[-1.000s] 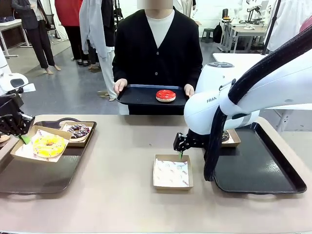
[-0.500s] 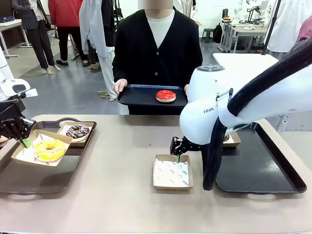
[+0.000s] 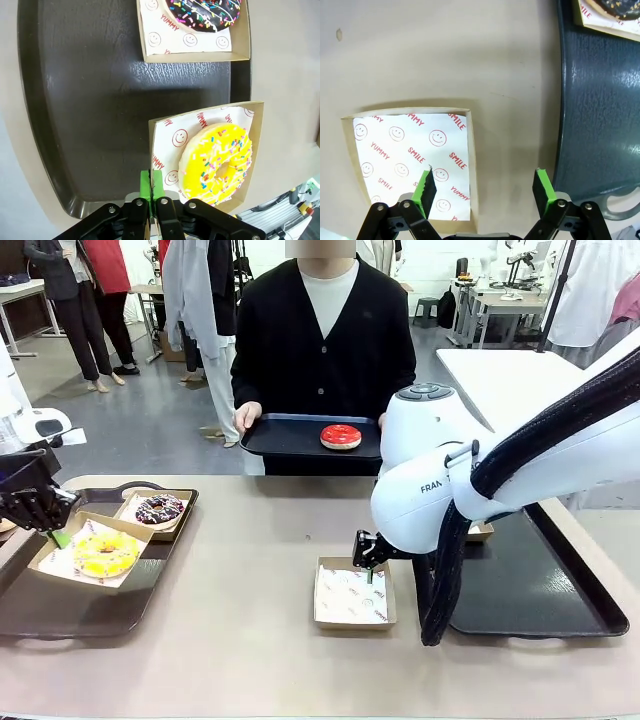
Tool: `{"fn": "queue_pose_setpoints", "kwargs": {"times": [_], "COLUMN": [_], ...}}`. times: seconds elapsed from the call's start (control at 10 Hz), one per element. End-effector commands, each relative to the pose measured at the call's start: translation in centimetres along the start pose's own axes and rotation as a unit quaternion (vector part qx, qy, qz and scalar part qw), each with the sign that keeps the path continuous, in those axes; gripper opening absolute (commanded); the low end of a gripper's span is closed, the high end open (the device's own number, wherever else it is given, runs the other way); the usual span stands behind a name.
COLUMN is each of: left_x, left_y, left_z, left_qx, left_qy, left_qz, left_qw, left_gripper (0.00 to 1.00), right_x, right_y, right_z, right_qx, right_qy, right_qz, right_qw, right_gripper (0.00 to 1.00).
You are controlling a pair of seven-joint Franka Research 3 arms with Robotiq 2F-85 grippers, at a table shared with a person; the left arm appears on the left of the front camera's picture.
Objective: Individually package the donuts and arrange them on the tray.
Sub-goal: Place the picked Paper togo box on the Handle tray while simultaneously picking up another Paper togo box from the table with the other hand.
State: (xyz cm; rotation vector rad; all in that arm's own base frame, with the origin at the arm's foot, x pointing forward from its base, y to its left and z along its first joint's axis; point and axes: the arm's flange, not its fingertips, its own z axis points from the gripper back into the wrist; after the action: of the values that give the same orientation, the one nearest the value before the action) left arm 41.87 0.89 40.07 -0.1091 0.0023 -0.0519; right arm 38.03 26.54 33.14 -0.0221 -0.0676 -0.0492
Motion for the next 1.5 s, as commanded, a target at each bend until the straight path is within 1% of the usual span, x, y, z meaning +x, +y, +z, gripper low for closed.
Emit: {"fn": "queue_pose_setpoints", "kwargs": {"times": [0.0, 0.8, 1.4], "left_x": [0.9, 1.7, 2.8], "left_y": [-0.6, -0.9, -0.9], "left_z": [-1.0, -2.1, -3.5], "left_qx": [0.012, 0.01, 0.03], "left_qy": [-0.004, 0.002, 0.005], "left_qz": [-0.003, 0.017, 0.035], "left_qw": [1.0, 1.0, 0.999], "left_gripper": [0.01, 0.01, 0.01], "right_x": [0.4, 1.4, 1.5], "right_y": [0.3, 0.2, 0.2], "right_z": [-0.5, -1.4, -1.6], "right_qx": [-0.004, 0.014, 0.033], "right_qy": [-0.009, 0.004, 0.01], "right_qz": [-0.015, -0.017, -0.009], "right_qw": [1.0, 1.0, 0.999], "right_gripper": [1.0, 1.0, 1.0]}}
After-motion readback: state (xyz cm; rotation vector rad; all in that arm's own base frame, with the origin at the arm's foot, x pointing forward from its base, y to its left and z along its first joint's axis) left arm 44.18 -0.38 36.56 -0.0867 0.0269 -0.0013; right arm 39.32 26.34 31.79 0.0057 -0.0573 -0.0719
